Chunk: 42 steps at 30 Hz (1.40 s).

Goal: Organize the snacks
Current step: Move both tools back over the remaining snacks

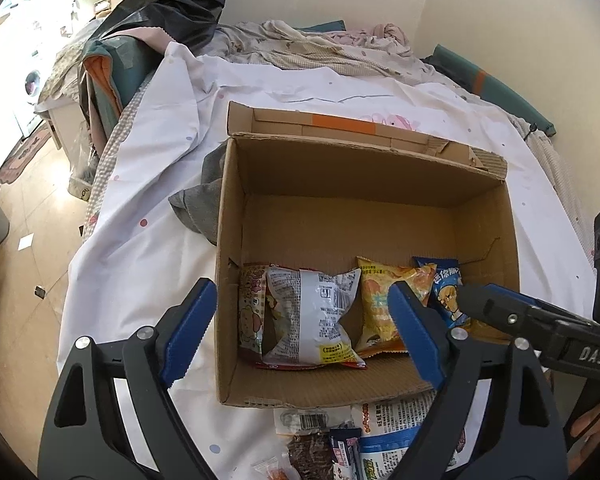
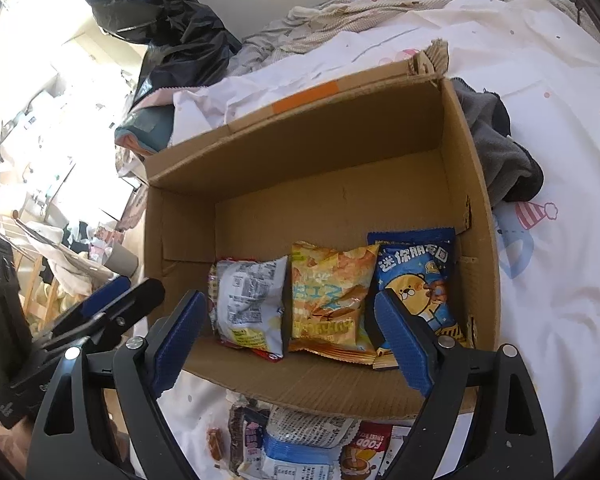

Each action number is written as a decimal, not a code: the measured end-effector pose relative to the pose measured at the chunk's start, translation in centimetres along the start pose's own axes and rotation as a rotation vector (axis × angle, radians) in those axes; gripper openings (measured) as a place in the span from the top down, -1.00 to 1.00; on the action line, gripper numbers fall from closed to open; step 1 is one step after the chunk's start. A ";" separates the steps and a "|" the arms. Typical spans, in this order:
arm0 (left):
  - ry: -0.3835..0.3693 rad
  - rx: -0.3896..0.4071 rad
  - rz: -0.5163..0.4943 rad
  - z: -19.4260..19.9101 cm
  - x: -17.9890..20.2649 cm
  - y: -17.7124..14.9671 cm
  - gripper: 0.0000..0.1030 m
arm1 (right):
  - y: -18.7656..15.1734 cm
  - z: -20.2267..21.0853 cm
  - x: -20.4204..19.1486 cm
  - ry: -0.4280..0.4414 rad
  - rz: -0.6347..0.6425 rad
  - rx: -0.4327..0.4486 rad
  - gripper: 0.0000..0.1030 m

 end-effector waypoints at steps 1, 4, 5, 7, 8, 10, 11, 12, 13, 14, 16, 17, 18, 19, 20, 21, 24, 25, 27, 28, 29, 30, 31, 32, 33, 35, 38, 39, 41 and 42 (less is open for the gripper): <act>-0.001 0.001 0.000 0.0 -0.1 0.0 -0.65 | 0.0 0.2 -0.1 -0.001 0.006 0.008 -0.86; 0.000 0.005 0.000 0.4 -0.1 -0.1 -0.66 | 0.1 0.5 -0.5 0.000 0.023 0.017 -0.92; 0.001 0.006 0.000 0.5 -0.1 -0.1 -0.66 | 0.0 0.6 -0.5 -0.003 0.022 0.018 -0.93; 0.000 0.012 0.001 0.9 -0.2 -0.1 -0.70 | -0.1 0.8 -0.4 0.003 0.011 0.011 -0.93; 0.001 0.016 0.003 1.1 -0.2 -0.1 -0.73 | -0.2 1.0 -0.4 0.003 0.008 0.011 -0.93; 0.001 0.027 0.006 1.6 -0.3 -0.1 -0.79 | -0.4 1.3 -0.3 -0.003 0.001 0.011 -0.93; 0.003 0.031 0.005 1.8 -0.3 -0.1 -0.80 | -0.5 1.5 -0.2 -0.001 -0.003 0.011 -0.93; 0.002 0.033 0.004 2.0 -0.4 -0.1 -0.83 | -0.6 1.8 -0.2 -0.001 -0.006 0.011 -0.93; -0.001 0.034 0.003 2.3 -0.4 -0.1 -0.85 | -0.7 2.0 -0.2 -0.004 -0.007 0.012 -0.93; -0.004 0.034 0.002 2.5 -0.4 -0.2 -0.85 | -0.8 2.2 -0.1 -0.005 -0.009 0.012 -0.93; -0.002 0.037 -0.003 3.1 -0.5 -0.4 -0.86 | -1.1 3.0 0.0 -0.010 -0.014 0.011 -0.93; 0.003 0.039 -0.005 3.4 -0.6 -0.6 -0.86 | -1.3 3.3 0.1 -0.012 -0.016 0.010 -0.93; 0.007 0.039 -0.007 3.6 -0.7 -0.9 -0.86 | -1.5 3.7 0.1 -0.014 -0.016 0.009 -0.93; 0.012 0.033 -0.010 3.7 -0.8 -1.3 -0.86 | -1.7 4.0 0.3 -0.020 -0.015 0.006 -0.93; 0.017 0.024 -0.008 3.8 -1.0 -1.6 -0.86 | -2.2 4.3 0.5 -0.030 -0.016 0.002 -0.93; 0.021 0.013 0.003 3.9 -1.2 -2.0 -0.86 | -2.6 4.6 0.7 -0.033 -0.023 -0.003 -0.93; 0.028 -0.033 0.073 4.0 -2.5 -3.5 -0.86 | -3.9 5.0 1.3 -0.021 -0.069 -0.032 -0.93; 0.029 -0.046 0.090 4.0 -2.8 -3.9 -0.86 | -4.4 5.1 1.5 -0.015 -0.084 -0.041 -0.93; 0.037 -0.073 0.122 3.9 -3.5 -4.8 -0.86 | -5.3 5.2 1.9 -0.017 -0.105 -0.058 -0.93; 0.042 -0.091 0.138 3.8 -3.9 -5.4 -0.86 | -5.6 5.2 2.0 -0.018 -0.114 -0.064 -0.93; 0.043 -0.111 0.151 3.6 -4.1 -5.9 -0.86 | -6.1 5.3 2.2 -0.019 -0.127 -0.072 -0.93; 0.040 -0.136 0.169 3.3 -4.4 -6.6 -0.86 | -6.5 5.3 2.5 -0.019 -0.141 -0.080 -0.93; 0.037 -0.166 0.192 3.0 -4.7 -7.5 -0.85 | -6.8 5.3 2.6 -0.019 -0.154 -0.086 -0.93; 0.040 -0.193 0.213 2.7 -5.0 -8.3 -0.84 | -7.1 5.2 2.8 -0.018 -0.165 -0.090 -0.93; 0.046 -0.216 0.240 2.4 -5.3 -9.2 -0.79 | -7.3 5.2 3.0 -0.018 -0.181 -0.093 -0.93; 0.041 -0.284 0.299 1.6 -5.6 -11.5 -0.62 | -7.4 5.2 3.3 -0.020 -0.199 -0.095 -0.93; -0.009 -0.386 0.371 0.0 -4.7 -14.8 -0.33 | -7.4 4.9 3.7 -0.033 -0.216 -0.092 -0.93; -0.026 -0.413 0.396 -0.6 -4.4 -15.8 -0.21 | -7.4 4.7 3.9 -0.033 -0.226 -0.096 -0.93; -0.023 -0.459 0.411 -1.6 -3.8 -17.4 -0.04 | -7.4 4.4 4.2 -0.030 -0.244 -0.106 -0.93; -0.014 -0.470 0.407 -1.9 -3.6 -17.9 0.01 | -7.5 4.3 4.4 -0.027 -0.255 -0.111 -0.93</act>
Point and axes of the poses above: each gripper's, at about its wrist camera, not at the fingertips, and z roughly against the way its jaws point, x to its right, y to its top, the point moved 7 cm from there along -z, roughly the way its jaws point, and after that the axes turned 2 degrees about -z, right-handed, at the moved point
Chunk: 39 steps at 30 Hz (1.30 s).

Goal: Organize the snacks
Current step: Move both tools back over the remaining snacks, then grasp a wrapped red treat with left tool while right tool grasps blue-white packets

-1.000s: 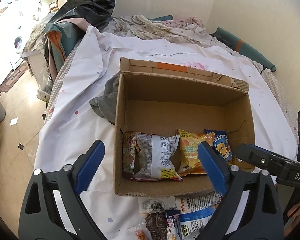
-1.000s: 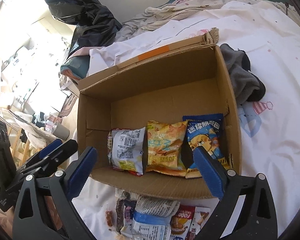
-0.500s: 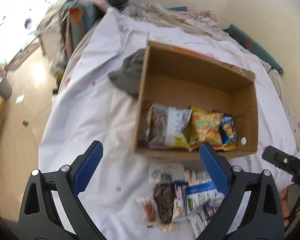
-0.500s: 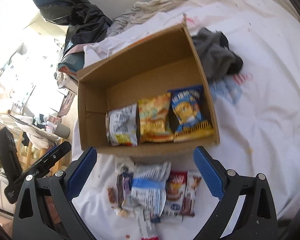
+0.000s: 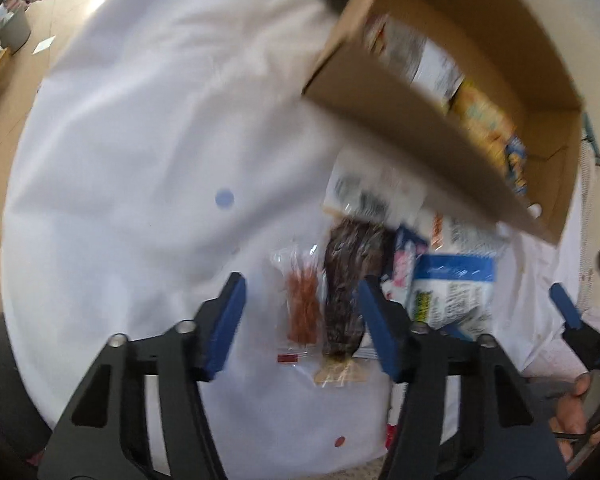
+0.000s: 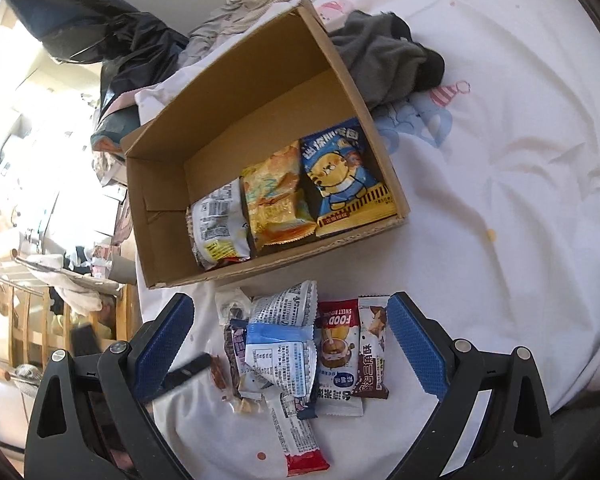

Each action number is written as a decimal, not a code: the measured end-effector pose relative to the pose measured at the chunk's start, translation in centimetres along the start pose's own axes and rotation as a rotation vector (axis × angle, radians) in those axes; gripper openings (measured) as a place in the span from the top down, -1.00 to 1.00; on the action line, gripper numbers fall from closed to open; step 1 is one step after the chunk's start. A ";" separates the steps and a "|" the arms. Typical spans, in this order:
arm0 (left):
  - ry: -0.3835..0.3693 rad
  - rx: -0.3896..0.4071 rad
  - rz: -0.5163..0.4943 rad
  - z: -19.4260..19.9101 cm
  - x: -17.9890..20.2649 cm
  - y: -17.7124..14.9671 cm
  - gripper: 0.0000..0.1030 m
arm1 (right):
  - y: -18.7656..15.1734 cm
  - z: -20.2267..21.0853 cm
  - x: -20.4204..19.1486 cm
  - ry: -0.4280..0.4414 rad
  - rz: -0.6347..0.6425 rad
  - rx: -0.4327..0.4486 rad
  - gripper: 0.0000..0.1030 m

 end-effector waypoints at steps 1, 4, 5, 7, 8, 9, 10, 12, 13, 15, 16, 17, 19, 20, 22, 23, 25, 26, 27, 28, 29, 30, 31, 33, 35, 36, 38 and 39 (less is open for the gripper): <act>0.019 0.001 -0.009 -0.4 0.1 -0.3 0.02 | 0.0 -0.1 0.1 0.000 -0.004 -0.004 -0.93; 0.085 0.007 -0.080 -0.8 0.7 -0.7 0.73 | 0.0 -0.3 0.2 -0.009 -0.001 -0.009 -0.93; 0.105 -0.003 -0.098 -0.9 0.9 -0.8 0.73 | 0.0 -0.3 0.3 -0.009 -0.003 -0.011 -0.93; 0.098 -0.003 -0.073 -0.3 0.7 -0.8 0.73 | -0.1 -0.4 0.5 0.000 -0.012 -0.021 -0.93; 0.107 0.013 -0.062 0.4 0.4 -0.6 0.73 | -0.3 -0.6 0.5 0.008 -0.017 -0.035 -0.93; 0.107 0.029 -0.066 1.0 0.5 -0.3 0.73 | -0.4 -0.9 0.5 0.016 -0.024 -0.051 -0.93; 0.108 0.050 -0.080 1.7 0.9 -0.1 0.73 | -0.6 -1.2 0.6 0.028 -0.034 -0.068 -0.93; 0.105 0.099 -0.116 3.2 1.8 0.2 0.73 | -1.2 -2.4 0.7 0.062 -0.067 -0.135 -0.93; 0.107 0.120 -0.135 3.8 2.3 0.3 0.73 | -1.6 -3.1 0.7 0.064 -0.075 -0.165 -0.92; 0.106 0.144 -0.153 4.5 2.9 0.3 0.73 | -2.1 -4.1 0.5 0.066 -0.076 -0.204 -0.83; 0.103 0.150 -0.153 4.7 3.1 0.2 0.73 | -2.4 -4.8 0.3 0.059 -0.062 -0.229 -0.75; 0.098 0.149 -0.150 4.7 3.1 0.2 0.73 | -2.6 -5.4 0.0 0.053 -0.045 -0.247 -0.71; 0.087 0.143 -0.137 4.8 3.1 0.1 0.73 | -3.1 -6.7 -0.5 0.038 -0.016 -0.281 -0.69; 0.083 0.140 -0.134 5.1 3.1 0.1 0.73 | -3.2 -7.3 -0.7 0.034 -0.003 -0.300 -0.66; 0.082 0.140 -0.133 5.2 3.3 0.2 0.73 | -3.3 -8.5 -1.1 0.014 0.023 -0.334 -0.61; 0.082 0.141 -0.133 5.2 3.1 0.2 0.73 | -3.5 -8.9 -1.3 0.011 0.030 -0.344 -0.61; 0.082 0.141 -0.133 5.2 2.9 0.6 0.73 | -3.6 -9.6 -1.5 0.005 0.036 -0.349 -0.57; 0.082 0.141 -0.130 5.2 2.8 0.6 0.73 | -3.6 -9.8 -1.7 0.005 0.040 -0.350 -0.54; 0.078 0.138 -0.127 5.0 2.4 0.7 0.73 | -3.7 -10.1 -1.9 0.005 0.050 -0.358 -0.50; 0.076 0.136 -0.125 4.8 2.3 0.8 0.73 | -4.0 -10.4 -1.9 -0.003 0.054 -0.369 -0.45; 0.075 0.135 -0.122 4.8 2.2 0.8 0.73 | -4.3 -10.7 -1.9 -0.009 0.054 -0.379 -0.39; 0.075 0.134 -0.120 4.7 2.2 0.8 0.73 | -4.6 -11.0 -1.8 -0.025 0.060 -0.393 -0.33; 0.075 0.133 -0.121 4.6 2.3 0.8 0.73 | -4.8 -11.1 -1.7 -0.038 0.070 -0.399 -0.18; 0.076 0.136 -0.123 4.6 2.4 0.9 0.73 | -4.8 -10.7 -1.8 -0.039 0.089 -0.387 -0.10; 0.074 0.137 -0.125 4.6 2.6 0.9 0.73 | -4.6 -10.0 -2.2 -0.035 0.109 -0.362 0.00; 0.072 0.138 -0.126 4.7 2.7 0.9 0.73 | -4.5 -9.5 -2.2 -0.028 0.113 -0.349 0.02; 0.071 0.144 -0.129 4.8 2.7 0.9 0.73 | -4.6 -8.4 -2.4 0.002 0.102 -0.334 0.06; 0.072 0.147 -0.130 4.9 2.8 1.0 0.73 | -4.6 -7.8 -2.5 0.018 0.099 -0.320 0.07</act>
Point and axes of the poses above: each gripper's, at about its wrist camera, not at the fingertips, and z roughly against the way its jaws point, x to its right, y to its top, the point moved 7 cm from there along -z, roughly the way its jaws point, and after that the axes turned 2 degrees about -z, right-handed, at the moved point
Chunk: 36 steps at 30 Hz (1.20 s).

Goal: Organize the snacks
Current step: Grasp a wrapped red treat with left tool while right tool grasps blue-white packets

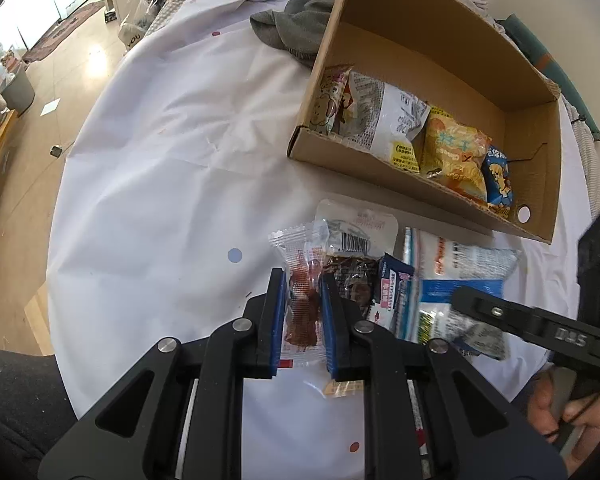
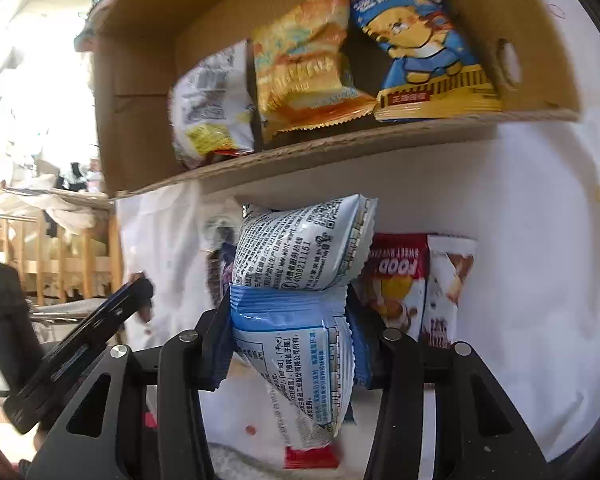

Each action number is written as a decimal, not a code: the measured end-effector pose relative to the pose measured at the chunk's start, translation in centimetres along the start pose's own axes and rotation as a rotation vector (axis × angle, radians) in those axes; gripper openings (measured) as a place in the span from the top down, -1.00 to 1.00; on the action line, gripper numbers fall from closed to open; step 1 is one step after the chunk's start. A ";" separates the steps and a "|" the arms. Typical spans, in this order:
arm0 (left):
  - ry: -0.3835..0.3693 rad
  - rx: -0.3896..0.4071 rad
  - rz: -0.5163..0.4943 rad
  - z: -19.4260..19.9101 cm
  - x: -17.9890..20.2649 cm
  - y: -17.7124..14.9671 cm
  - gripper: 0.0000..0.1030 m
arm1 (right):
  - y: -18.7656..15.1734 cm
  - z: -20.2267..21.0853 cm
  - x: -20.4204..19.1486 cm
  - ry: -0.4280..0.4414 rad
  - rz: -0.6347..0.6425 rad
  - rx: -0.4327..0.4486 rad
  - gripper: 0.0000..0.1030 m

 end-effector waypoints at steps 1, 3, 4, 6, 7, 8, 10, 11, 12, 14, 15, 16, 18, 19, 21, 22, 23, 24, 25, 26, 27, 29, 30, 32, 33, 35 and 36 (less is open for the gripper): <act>0.001 0.003 -0.001 0.1 0.0 0.0 0.73 | -0.1 0.8 -0.1 0.007 0.004 0.024 0.08; 0.005 0.008 0.001 0.1 -0.2 0.0 0.73 | -0.3 2.1 -0.4 0.043 0.007 0.064 0.09; 0.007 0.009 0.003 0.1 -0.3 0.0 0.73 | -0.3 2.6 -0.7 0.070 0.009 0.076 0.11; 0.010 0.013 0.008 0.2 -0.5 0.1 0.73 | -0.4 3.6 -1.2 0.104 0.027 0.101 0.11; 0.012 0.017 0.011 0.2 -0.6 0.1 0.73 | -0.5 4.1 -1.4 0.115 0.035 0.112 0.11; 0.014 0.023 0.014 0.3 -0.7 0.2 0.73 | -0.6 4.2 -1.5 0.120 0.039 0.114 0.11; 0.019 0.039 0.016 0.6 -1.0 0.3 0.73 | -0.7 4.8 -1.4 0.143 0.037 0.125 0.12; 0.020 0.046 0.015 0.8 -1.0 0.4 0.73 | -0.5 5.1 -1.4 0.150 0.038 0.128 0.12; 0.018 0.057 0.016 1.0 -1.1 0.5 0.73 | -0.5 5.4 -1.7 0.157 0.044 0.135 0.12; 0.006 0.081 0.017 1.6 -1.1 0.7 0.73 | -0.4 6.3 -1.9 0.180 0.058 0.159 0.12; -0.015 0.097 0.023 2.0 -1.0 0.9 0.73 | -0.2 6.7 -2.0 0.195 0.062 0.164 0.12; -0.046 0.112 0.028 2.5 -0.8 1.1 0.73 | -0.2 7.1 -2.4 0.222 0.073 0.176 0.12; -0.075 0.134 0.024 3.4 -0.5 1.5 0.73 | -0.2 8.0 -3.3 0.251 0.103 0.203 0.12; -0.079 0.152 0.016 4.0 -0.3 1.8 0.73 | -0.1 8.4 -3.8 0.269 0.116 0.216 0.12; -0.084 0.180 0.010 5.0 -0.2 2.4 0.73 | 0.2 8.8 -4.3 0.292 0.120 0.235 0.12; -0.087 0.191 0.006 5.6 0.0 2.8 0.73 | 0.4 9.0 -4.3 0.296 0.121 0.243 0.12; -0.088 0.194 0.002 6.1 0.1 3.4 0.73 | 0.7 9.1 -4.4 0.293 0.123 0.250 0.12; -0.099 0.197 0.008 6.7 0.2 4.0 0.73 | 1.1 9.2 -4.3 0.273 0.128 0.252 0.12; -0.113 0.205 0.015 7.3 0.2 4.6 0.73 | 1.6 9.3 -4.2 0.271 0.127 0.249 0.12; -0.120 0.214 0.015 7.8 0.3 5.2 0.73 | 2.0 9.3 -4.0 0.274 0.119 0.249 0.12; -0.122 0.223 0.004 8.4 0.5 6.1 0.73 | 2.7 9.5 -3.8 0.275 0.104 0.257 0.12; -0.121 0.233 -0.019 9.0 0.9 7.1 0.73 | 3.7 9.8 -3.6 0.279 0.093 0.269 0.12; -0.116 0.235 -0.035 9.1 1.1 7.8 0.73 | 4.4 9.8 -3.6 0.276 0.087 0.277 0.12; -0.105 0.238 -0.061 9.1 1.6 8.8 0.73 | 5.6 9.7 -3.5 0.264 0.087 0.281 0.12; -0.102 0.241 -0.073 9.1 1.9 9.3 0.73 | 6.1 9.6 -3.6 0.257 0.085 0.283 0.12; -0.091 0.248 -0.098 8.8 2.5 10.4 0.73 | 7.0 9.5 -3.3 0.248 0.078 0.288 0.12; -0.084 0.248 -0.110 8.5 2.9 10.9 0.73 | 7.6 9.3 -3.2 0.241 0.071 0.287 0.12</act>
Point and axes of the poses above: each gripper's, at about its wrist camera, not at the fingertips, and z roughly against the way its jaws point, x to its right, y to its top, the point moved 7 cm from there along -z, roughly the way its jaws point, and after that the axes turned 2 degrees about -z, right-handed, at the moved point
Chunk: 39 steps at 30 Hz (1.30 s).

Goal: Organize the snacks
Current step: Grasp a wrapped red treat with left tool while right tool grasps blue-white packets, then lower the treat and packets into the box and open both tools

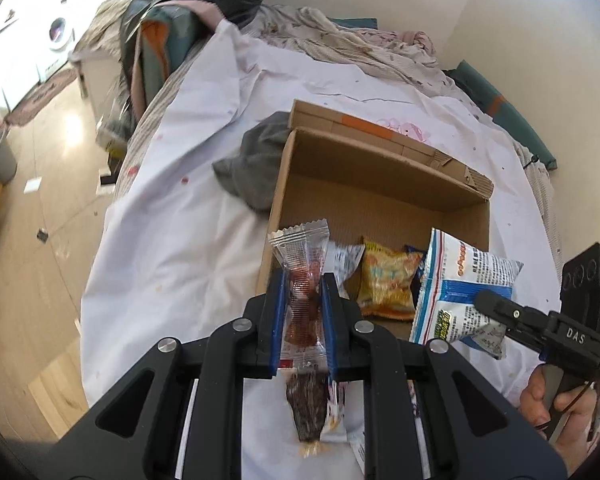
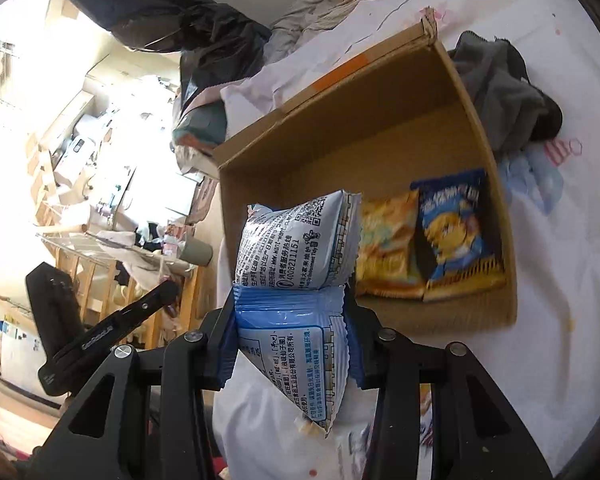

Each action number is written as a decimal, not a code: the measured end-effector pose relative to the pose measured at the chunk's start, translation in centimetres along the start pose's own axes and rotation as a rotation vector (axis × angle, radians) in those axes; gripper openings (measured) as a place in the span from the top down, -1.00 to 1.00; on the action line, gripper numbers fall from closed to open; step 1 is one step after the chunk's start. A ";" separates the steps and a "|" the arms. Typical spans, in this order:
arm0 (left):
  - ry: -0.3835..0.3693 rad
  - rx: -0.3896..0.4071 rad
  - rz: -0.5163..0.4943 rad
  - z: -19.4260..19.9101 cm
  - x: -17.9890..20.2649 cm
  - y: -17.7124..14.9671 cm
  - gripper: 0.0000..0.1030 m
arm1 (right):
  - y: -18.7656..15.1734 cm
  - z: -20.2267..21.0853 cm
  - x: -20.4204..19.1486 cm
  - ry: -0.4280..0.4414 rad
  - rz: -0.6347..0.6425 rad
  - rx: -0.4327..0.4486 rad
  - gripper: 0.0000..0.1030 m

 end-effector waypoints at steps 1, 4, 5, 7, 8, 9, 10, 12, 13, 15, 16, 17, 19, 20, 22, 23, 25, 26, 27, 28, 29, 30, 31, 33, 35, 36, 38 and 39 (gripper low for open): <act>0.003 -0.002 -0.014 -0.3 0.2 0.3 0.73 | 0.5 -0.2 0.3 -0.009 -0.008 -0.003 0.12; 0.016 -0.005 -0.060 -1.5 0.8 1.6 0.73 | 1.8 -0.7 0.7 -0.037 -0.008 0.007 0.12; 0.017 -0.010 -0.072 -2.0 1.1 2.0 0.73 | 2.3 -1.0 0.9 -0.049 -0.005 0.009 0.12; 0.017 -0.020 -0.094 -3.0 1.7 2.4 0.73 | 3.3 -1.4 1.5 -0.066 -0.003 0.011 0.12; 0.016 -0.024 -0.106 -3.6 2.1 2.6 0.73 | 3.6 -1.4 1.9 -0.078 -0.004 0.009 0.12; 0.014 -0.026 -0.117 -4.2 2.5 2.7 0.73 | 4.1 -1.7 2.4 -0.086 -0.008 0.007 0.12; 0.012 -0.031 -0.127 -4.9 2.9 2.8 0.73 | 4.5 -2.0 2.8 -0.092 -0.009 0.007 0.12; 0.006 -0.041 -0.144 -6.4 3.6 3.1 0.73 | 5.4 -2.7 3.5 -0.112 -0.007 0.003 0.12; 0.005 -0.046 -0.149 -7.0 3.8 3.2 0.73 | 5.9 -3.2 4.0 -0.125 -0.006 -0.001 0.12; 0.004 -0.056 -0.160 -8.5 4.2 3.5 0.73 | 6.6 -4.3 4.5 -0.125 -0.013 -0.017 0.12; 0.004 -0.059 -0.163 -9.1 4.3 3.5 0.73 | 6.8 -4.7 4.7 -0.127 -0.012 -0.023 0.12; 0.002 -0.065 -0.165 -9.7 4.4 3.6 0.73 | 6.9 -4.9 4.8 -0.127 -0.011 -0.026 0.12; -0.006 -0.074 -0.161 -10.8 4.4 3.6 0.73 | 7.1 -5.6 5.0 -0.125 -0.009 -0.040 0.12; -0.009 -0.076 -0.159 -11.3 4.4 3.6 0.73 | 7.1 -6.0 5.1 -0.130 -0.006 -0.047 0.12; -0.018 -0.083 -0.151 -12.0 4.4 3.6 0.73 | 7.2 -6.8 5.2 -0.129 0.001 -0.064 0.12; -0.023 -0.088 -0.144 -12.4 4.4 3.6 0.73 | 7.3 -7.0 5.2 -0.131 0.003 -0.068 0.11; -0.028 -0.095 -0.129 -13.0 4.3 3.6 0.72 | 7.3 -7.2 5.1 -0.142 0.019 -0.072 0.07; -0.027 -0.098 -0.128 -13.1 4.2 3.5 0.72 | 7.4 -7.2 5.2 -0.146 0.024 -0.074 0.05; -0.023 -0.102 -0.129 -13.4 4.2 3.4 0.72 | 7.3 -7.1 5.2 -0.151 0.027 -0.079 0.02; -0.020 -0.105 -0.132 -13.5 4.3 3.3 0.72 | 7.3 -7.0 5.1 -0.145 0.026 -0.079 0.01; -0.019 -0.106 -0.135 -13.6 4.2 3.3 0.72 | 7.4 -6.9 5.0 -0.137 0.021 -0.081 -0.08; -0.017 -0.106 -0.139 -13.7 4.3 3.3 0.71 | 7.6 -6.6 4.9 -0.122 0.010 -0.083 -0.15; -0.017 -0.106 -0.139 -13.7 4.3 3.3 0.69 | 7.7 -6.1 4.8 -0.088 -0.010 -0.080 -0.31; -0.018 -0.099 -0.134 -13.6 4.4 3.6 0.67 | 8.0 -5.2 4.2 -0.039 -0.033 -0.067 -0.54; -0.017 -0.085 -0.130 -13.3 4.4 3.8 0.66 | 8.2 -4.3 3.5 0.005 -0.031 -0.043 -0.65; -0.020 -0.082 -0.130 -13.2 4.5 3.9 0.66 | 8.2 -3.8 3.0 0.033 -0.017 -0.031 -0.67; -0.023 -0.082 -0.130 -13.2 4.5 3.9 0.66 | 8.2 -3.3 2.7 0.027 0.011 -0.022 -0.69; -0.023 -0.083 -0.131 -13.2 4.5 3.9 0.65 | 8.3 -3.0 2.8 0.010 0.017 -0.010 -0.69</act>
Point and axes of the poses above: each gripper's, at about its wrist camera, not at the fingertips, and z roughly against the way its jaws point, x to its right, y to its top, the point moved 7 cm from there along -z, roughly the way its jaws point, and after that the axes turned 2 degrees about -z, right-handed, at the moved point
